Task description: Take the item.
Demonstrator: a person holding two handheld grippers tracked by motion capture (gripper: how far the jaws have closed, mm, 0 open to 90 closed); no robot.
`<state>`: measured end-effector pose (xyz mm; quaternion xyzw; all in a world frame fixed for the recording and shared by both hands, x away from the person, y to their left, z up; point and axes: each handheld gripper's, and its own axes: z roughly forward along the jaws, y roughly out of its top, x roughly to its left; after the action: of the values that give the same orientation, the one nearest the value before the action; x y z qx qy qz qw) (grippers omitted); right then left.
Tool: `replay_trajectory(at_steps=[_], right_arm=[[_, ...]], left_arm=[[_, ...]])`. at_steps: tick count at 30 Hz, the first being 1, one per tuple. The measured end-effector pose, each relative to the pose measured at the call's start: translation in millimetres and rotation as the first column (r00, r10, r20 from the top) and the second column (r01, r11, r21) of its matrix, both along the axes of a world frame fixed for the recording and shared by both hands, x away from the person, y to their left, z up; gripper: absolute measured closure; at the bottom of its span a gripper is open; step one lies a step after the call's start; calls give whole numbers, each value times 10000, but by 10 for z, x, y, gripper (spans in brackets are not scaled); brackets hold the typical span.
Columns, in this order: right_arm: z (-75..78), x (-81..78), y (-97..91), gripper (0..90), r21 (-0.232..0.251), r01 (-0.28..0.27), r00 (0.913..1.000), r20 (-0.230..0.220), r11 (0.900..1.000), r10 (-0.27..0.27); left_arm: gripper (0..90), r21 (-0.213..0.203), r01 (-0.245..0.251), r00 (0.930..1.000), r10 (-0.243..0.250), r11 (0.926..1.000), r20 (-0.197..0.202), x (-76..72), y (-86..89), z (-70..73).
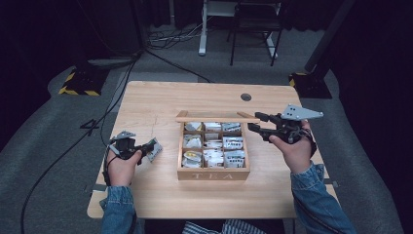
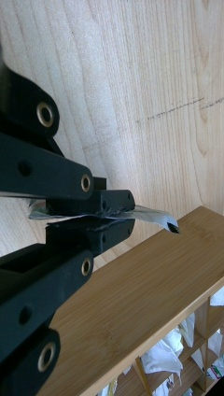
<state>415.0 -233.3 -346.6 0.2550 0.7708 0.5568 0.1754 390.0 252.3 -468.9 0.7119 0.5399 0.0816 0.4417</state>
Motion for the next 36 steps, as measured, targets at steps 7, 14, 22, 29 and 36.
replay_trajectory(at_steps=[7, 14, 22, 29, 36], right_arm=[[-1, -1, 0, 487, -7, -1, 10000, 1, 10000, 1], [-2, -2, 0, 487, -12, -3, 10000, 3, 10000, 3], [-6, -5, -2, 487, -10, -9, 10000, -7, 10000, 9], [-19, -22, -5, 487, -57, -42, 10000, -64, 10000, 42], [-27, -53, -3, 490, -154, -49, 10000, -73, 9999, 47]], left_arm=[[719, 211, -212, 9997, 215, 9996, -140, 22, -14, -30], [362, 1052, -992, 9949, 965, 9895, 300, 24, 12, 1], [282, 1548, -1452, 9884, 1361, 9772, 680, 7, 56, 60], [289, 1561, -1252, 9872, 1074, 9798, 1176, -39, 7, 252], [291, 1545, -974, 9856, 737, 9832, 1523, -66, -89, 399]])
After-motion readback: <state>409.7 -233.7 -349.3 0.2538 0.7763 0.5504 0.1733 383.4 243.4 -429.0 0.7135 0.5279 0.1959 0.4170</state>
